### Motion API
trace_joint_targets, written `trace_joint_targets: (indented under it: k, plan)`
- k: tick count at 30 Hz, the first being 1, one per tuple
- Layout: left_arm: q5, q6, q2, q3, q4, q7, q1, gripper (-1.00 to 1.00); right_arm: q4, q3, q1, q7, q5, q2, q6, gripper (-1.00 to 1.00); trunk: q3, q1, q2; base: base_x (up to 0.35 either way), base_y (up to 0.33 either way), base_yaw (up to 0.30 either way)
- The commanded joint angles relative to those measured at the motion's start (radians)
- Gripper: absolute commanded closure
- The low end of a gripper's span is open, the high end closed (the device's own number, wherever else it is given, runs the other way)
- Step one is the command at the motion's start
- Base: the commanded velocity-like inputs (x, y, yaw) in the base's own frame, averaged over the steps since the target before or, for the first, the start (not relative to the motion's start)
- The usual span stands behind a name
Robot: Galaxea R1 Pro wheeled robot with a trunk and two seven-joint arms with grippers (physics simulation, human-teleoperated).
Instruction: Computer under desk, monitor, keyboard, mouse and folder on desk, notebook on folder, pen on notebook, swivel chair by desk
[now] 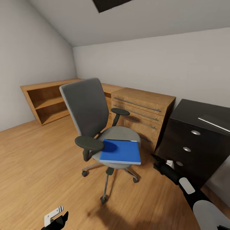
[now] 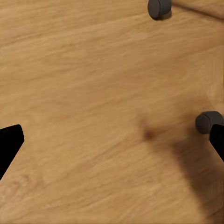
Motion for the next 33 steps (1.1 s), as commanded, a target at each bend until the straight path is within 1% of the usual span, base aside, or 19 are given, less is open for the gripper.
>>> trace_joint_targets:
  k: [1, 5, 15, 22, 25, 29, 33]
  plan:
    - [0.010, 0.002, 0.000, -0.001, -0.001, 0.002, 0.000, -1.00, 0.000, 0.001, -0.001, 0.015, 0.002, 0.000, 0.008, -1.00, -0.004, 0.004, -0.008, 0.000, 0.000, 0.000]
    - [0.010, 0.002, 0.000, -0.001, -0.001, 0.002, 0.000, -1.00, 0.001, 0.007, -0.001, 0.034, 0.012, 0.003, 0.005, -1.00, -0.017, 0.019, -0.036, 0.000, 0.000, 0.000]
    - [0.009, 0.002, 0.000, -0.004, -0.001, 0.002, 0.000, -1.00, 0.007, 0.009, 0.000, 0.040, 0.018, 0.008, 0.001, -1.00, -0.048, 0.057, -0.106, 0.000, 0.000, 0.000]
    - [0.009, 0.002, 0.000, -0.004, -0.001, 0.002, 0.000, -1.00, 0.006, 0.013, 0.001, 0.041, 0.039, 0.012, -0.001, -1.00, -0.070, 0.084, -0.155, 0.000, 0.000, 0.000]
    - [0.009, 0.002, 0.000, -0.004, -0.001, 0.002, 0.000, -1.00, 0.004, 0.016, 0.000, 0.040, 0.043, 0.020, -0.001, -1.00, -0.070, 0.084, -0.155, 0.000, 0.000, 0.000]
    - [0.009, 0.002, 0.000, -0.004, -0.001, 0.002, 0.000, -1.00, 0.002, 0.033, 0.000, 0.040, 0.049, 0.029, -0.004, -1.00, -0.070, 0.084, -0.155, 0.000, 0.000, 0.000]
    - [0.009, 0.002, -0.001, -0.004, -0.001, 0.003, 0.000, -1.00, -0.004, 0.079, 0.000, 0.041, 0.051, 0.032, -0.005, -1.00, -0.070, 0.084, -0.155, 0.000, 0.000, 0.000]
